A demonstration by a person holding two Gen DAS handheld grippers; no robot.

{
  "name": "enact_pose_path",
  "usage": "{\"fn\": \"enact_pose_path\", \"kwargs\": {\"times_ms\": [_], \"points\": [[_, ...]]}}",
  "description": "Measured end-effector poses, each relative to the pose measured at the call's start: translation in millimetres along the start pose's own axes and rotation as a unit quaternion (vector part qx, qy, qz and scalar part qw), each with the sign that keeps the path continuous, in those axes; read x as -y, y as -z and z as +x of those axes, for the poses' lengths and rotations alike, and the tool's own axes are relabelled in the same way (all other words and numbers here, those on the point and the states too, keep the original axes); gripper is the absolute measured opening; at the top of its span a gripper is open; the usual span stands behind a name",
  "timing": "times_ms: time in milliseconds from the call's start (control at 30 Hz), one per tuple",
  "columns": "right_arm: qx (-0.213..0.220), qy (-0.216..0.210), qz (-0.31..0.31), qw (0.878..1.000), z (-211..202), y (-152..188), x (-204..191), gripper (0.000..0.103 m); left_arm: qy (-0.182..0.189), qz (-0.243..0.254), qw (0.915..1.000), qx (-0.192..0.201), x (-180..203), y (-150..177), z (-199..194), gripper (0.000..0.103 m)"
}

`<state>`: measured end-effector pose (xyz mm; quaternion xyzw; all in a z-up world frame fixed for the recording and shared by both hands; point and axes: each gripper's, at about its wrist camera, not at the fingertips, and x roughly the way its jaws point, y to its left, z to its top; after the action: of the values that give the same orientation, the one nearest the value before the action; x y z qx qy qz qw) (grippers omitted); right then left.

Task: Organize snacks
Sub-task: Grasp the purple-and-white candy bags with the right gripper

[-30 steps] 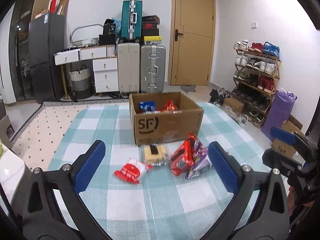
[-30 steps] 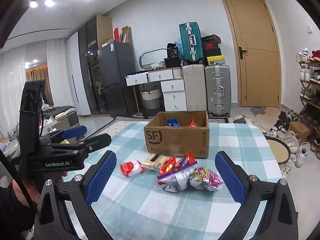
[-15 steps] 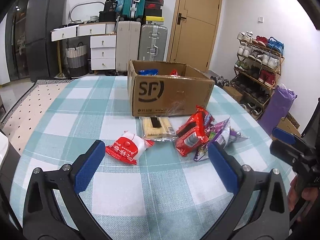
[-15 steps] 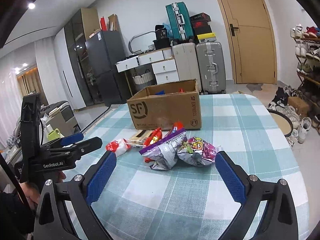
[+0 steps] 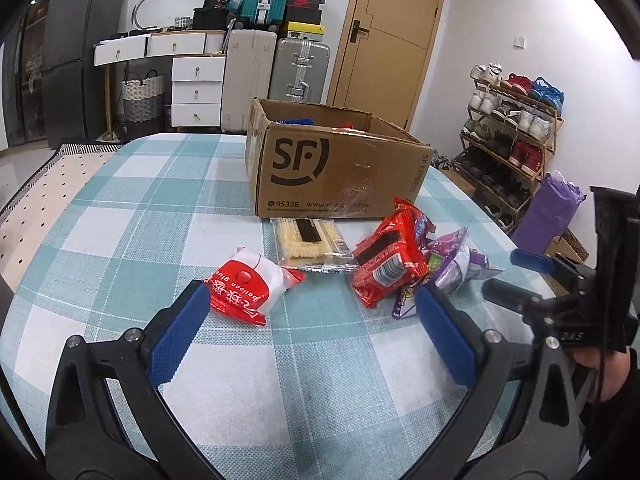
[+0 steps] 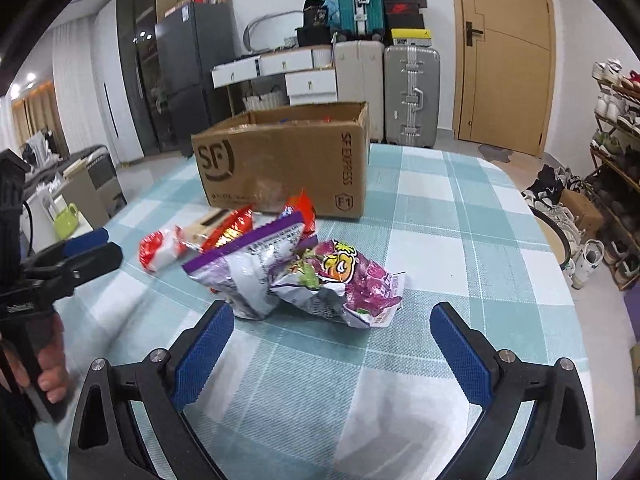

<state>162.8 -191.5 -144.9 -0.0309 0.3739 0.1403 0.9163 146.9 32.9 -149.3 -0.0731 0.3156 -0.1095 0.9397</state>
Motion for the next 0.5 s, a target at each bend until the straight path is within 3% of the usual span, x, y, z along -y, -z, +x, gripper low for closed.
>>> {"fn": "enact_pose_path", "kwargs": {"times_ms": [233, 333, 400, 500], "points": [[-0.017, 0.009, -0.046, 0.999, 28, -12, 6, 0.098, 0.009, -0.011, 0.9999, -0.004, -4, 4, 4, 0.102], [-0.031, -0.004, -0.071, 0.997, 40, -18, 3, 0.090, 0.015, -0.012, 0.9997, -0.014, -5, 4, 8, 0.102], [-0.049, -0.013, -0.080, 0.995, 50, -21, 2, 0.078, 0.019, -0.012, 0.9997, -0.010, -5, 4, 9, 0.102], [-0.067, -0.024, -0.090, 0.993, 62, -23, 0, 0.069, 0.023, -0.010, 0.9996, -0.009, -4, 5, 9, 0.102]]}}
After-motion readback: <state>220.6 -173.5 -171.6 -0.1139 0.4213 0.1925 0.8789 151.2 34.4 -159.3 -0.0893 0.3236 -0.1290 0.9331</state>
